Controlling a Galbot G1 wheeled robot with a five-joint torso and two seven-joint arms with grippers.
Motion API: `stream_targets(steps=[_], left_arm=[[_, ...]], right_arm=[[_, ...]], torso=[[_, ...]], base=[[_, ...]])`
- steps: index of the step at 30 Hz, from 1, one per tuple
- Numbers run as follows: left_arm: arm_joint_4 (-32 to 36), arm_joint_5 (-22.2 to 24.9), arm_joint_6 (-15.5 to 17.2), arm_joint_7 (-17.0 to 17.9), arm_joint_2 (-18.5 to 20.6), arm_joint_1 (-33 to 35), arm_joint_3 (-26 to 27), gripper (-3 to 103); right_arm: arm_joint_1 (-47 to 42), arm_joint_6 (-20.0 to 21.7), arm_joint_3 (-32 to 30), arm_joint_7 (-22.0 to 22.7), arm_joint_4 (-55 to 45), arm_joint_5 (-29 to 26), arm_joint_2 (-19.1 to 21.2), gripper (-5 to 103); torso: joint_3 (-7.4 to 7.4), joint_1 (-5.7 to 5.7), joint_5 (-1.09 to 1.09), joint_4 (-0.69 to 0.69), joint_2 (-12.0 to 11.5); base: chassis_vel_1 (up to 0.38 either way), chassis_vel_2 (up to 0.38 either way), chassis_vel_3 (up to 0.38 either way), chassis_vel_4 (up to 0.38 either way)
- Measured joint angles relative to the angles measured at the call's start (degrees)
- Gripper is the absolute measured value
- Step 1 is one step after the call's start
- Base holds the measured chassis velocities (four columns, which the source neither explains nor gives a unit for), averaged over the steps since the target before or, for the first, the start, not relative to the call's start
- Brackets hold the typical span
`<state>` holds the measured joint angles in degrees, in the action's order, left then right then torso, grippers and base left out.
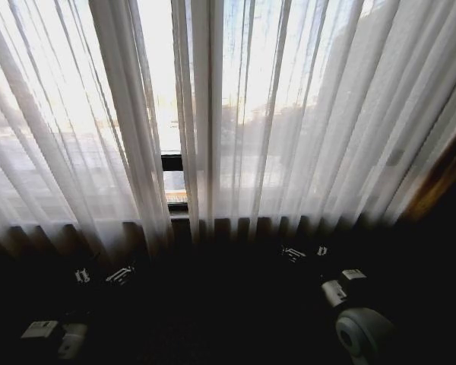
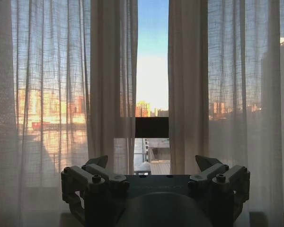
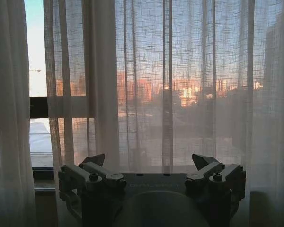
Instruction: Open the curtains by pulling them apart, changing their state from closed to fully open.
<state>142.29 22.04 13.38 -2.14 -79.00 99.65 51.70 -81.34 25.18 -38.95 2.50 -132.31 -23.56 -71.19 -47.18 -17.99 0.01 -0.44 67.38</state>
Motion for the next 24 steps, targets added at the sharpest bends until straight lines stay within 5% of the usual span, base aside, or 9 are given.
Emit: stream_targets(steps=[24], left_arm=[[0.02,-0.07,-0.25,-0.04,-0.30,0.37,-0.05,100]], right_arm=[[0.39,-0.35,-0.04,-1.90,0.67,0.31,0.15,100]], torso=[[0.00,0.00,0.00,0.00,0.00]], base=[[-0.003,0.007,0.002,-0.007]])
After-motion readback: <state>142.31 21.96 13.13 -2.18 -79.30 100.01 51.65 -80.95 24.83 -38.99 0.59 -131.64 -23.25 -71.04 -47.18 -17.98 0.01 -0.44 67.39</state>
